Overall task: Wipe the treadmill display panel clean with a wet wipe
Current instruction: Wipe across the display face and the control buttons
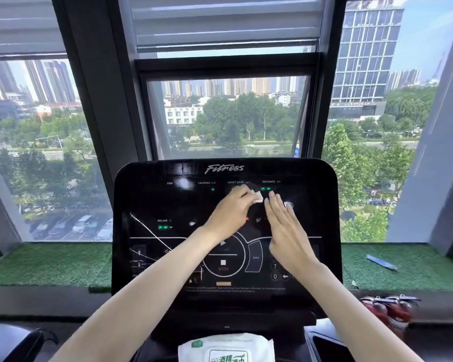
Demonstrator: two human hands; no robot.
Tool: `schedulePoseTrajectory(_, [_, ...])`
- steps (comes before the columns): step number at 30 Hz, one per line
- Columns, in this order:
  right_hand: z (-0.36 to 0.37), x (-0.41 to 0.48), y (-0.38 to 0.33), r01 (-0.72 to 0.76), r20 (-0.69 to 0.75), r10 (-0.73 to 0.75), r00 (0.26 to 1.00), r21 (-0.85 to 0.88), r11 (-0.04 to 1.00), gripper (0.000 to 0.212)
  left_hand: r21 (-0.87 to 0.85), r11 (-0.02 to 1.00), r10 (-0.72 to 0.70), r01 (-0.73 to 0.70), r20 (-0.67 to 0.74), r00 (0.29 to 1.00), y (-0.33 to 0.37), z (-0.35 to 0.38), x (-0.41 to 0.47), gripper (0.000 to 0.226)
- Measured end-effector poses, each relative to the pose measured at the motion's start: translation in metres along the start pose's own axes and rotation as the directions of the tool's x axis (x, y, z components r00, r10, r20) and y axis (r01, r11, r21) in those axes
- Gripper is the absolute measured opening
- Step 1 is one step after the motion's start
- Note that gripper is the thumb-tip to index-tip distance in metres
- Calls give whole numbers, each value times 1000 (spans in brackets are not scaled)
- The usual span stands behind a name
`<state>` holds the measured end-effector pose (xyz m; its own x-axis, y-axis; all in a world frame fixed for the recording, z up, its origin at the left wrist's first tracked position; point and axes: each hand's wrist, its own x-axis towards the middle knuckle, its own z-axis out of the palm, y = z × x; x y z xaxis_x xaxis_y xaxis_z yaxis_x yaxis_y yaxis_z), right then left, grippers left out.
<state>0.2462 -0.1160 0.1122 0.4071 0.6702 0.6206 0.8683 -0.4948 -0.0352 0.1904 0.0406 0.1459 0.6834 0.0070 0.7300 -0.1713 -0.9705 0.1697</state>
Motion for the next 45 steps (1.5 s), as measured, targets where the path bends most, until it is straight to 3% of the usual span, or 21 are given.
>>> schedulePoseTrajectory(2, [-4, -4, 9, -61, -25, 61, 998, 1, 998, 83, -51, 989, -140, 136, -102, 985, -10, -4, 11, 21])
schedulePoseTrajectory(4, [-6, -8, 16, -108, -33, 108, 994, 13, 994, 81, -146, 935, -353, 323, -306, 884, -11, -7, 14, 22])
schedulePoseTrajectory(5, [-6, -9, 19, -118, -24, 118, 993, 13, 993, 81, -130, 942, -335, 309, -316, 888, -5, -5, 14, 22])
schedulePoseTrajectory(7, [-5, -10, 23, -118, -2, 118, 993, -10, 993, 81, -25, 997, -80, 78, -114, 990, 5, 5, 7, 19])
schedulePoseTrajectory(9, [-4, -10, 24, -110, 10, 110, 994, -32, 993, 81, 7, 998, 65, -66, 47, 997, 4, 5, 7, 17])
schedulePoseTrajectory(11, [-3, -10, 25, -94, 7, 95, 995, -48, 994, 81, -49, 995, -97, 93, -94, 991, -4, -1, 18, 20])
schedulePoseTrajectory(13, [-4, -10, 24, -86, 19, 87, 996, -50, 995, 80, -123, 954, -296, 273, -262, 919, -3, -5, 21, 21])
schedulePoseTrajectory(14, [-4, -10, 24, -86, 21, 88, 996, -54, 995, 80, -104, 964, -263, 245, -243, 933, 3, -3, 20, 21])
schedulePoseTrajectory(16, [-4, -10, 24, -90, 21, 92, 996, -64, 994, 81, -49, 999, -7, 7, 0, 1000, 14, 6, 11, 19])
schedulePoseTrajectory(18, [-3, -10, 25, -89, 23, 91, 996, -70, 994, 82, -50, 994, 103, -97, 136, 985, 14, 4, 12, 19])
schedulePoseTrajectory(22, [-3, -11, 27, -88, 36, 91, 995, -72, 994, 84, -130, 966, -248, 223, -226, 942, 6, 2, 28, 22])
schedulePoseTrajectory(24, [-3, -11, 27, -95, 49, 99, 994, -71, 993, 86, -61, 998, -37, 33, -62, 997, 18, 10, 21, 22])
schedulePoseTrajectory(26, [-3, -11, 29, -88, 62, 92, 994, -76, 993, 88, -29, 987, 164, -161, 157, 974, 22, 12, 15, 24])
schedulePoseTrajectory(27, [-2, -11, 30, -79, 61, 84, 995, -80, 994, 89, -17, 990, 144, -143, 148, 978, 17, 11, 21, 24])
schedulePoseTrajectory(30, [-2, -11, 30, -69, 59, 74, 996, -86, 994, 89, -84, 987, -147, 136, -143, 979, 10, 10, 38, 21])
schedulePoseTrajectory(32, [-2, -11, 31, -72, 61, 77, 995, -74, 995, 87, -49, 998, -30, 27, -47, 998, 17, 14, 38, 20])
schedulePoseTrajectory(34, [-4, -10, 33, -65, 59, 68, 996, -63, 996, 84, -18, 982, 187, -187, 190, 964, 22, 13, 34, 19])
schedulePoseTrajectory(39, [-11, -10, 37, -112, -43, 117, 992, 105, 988, 77, -32, 999, -4, 3, -28, 1000, 20, 13, 62, 20])
schedulePoseTrajectory(42, [-9, -22, 39, -149, -101, 157, 982, 88, 985, 73, -11, 959, 275, -282, 267, 924, 32, 26, 44, 18])
schedulePoseTrajectory(44, [-6, -32, 40, -218, -125, 226, 966, 77, 973, 70, -10, 964, 255, -266, 319, 913, 28, 21, 55, 17])
schedulePoseTrajectory(45, [-3, -37, 40, -251, -129, 258, 957, 73, 965, 69, -6, 984, 176, -179, 232, 957, 24, 20, 64, 18])
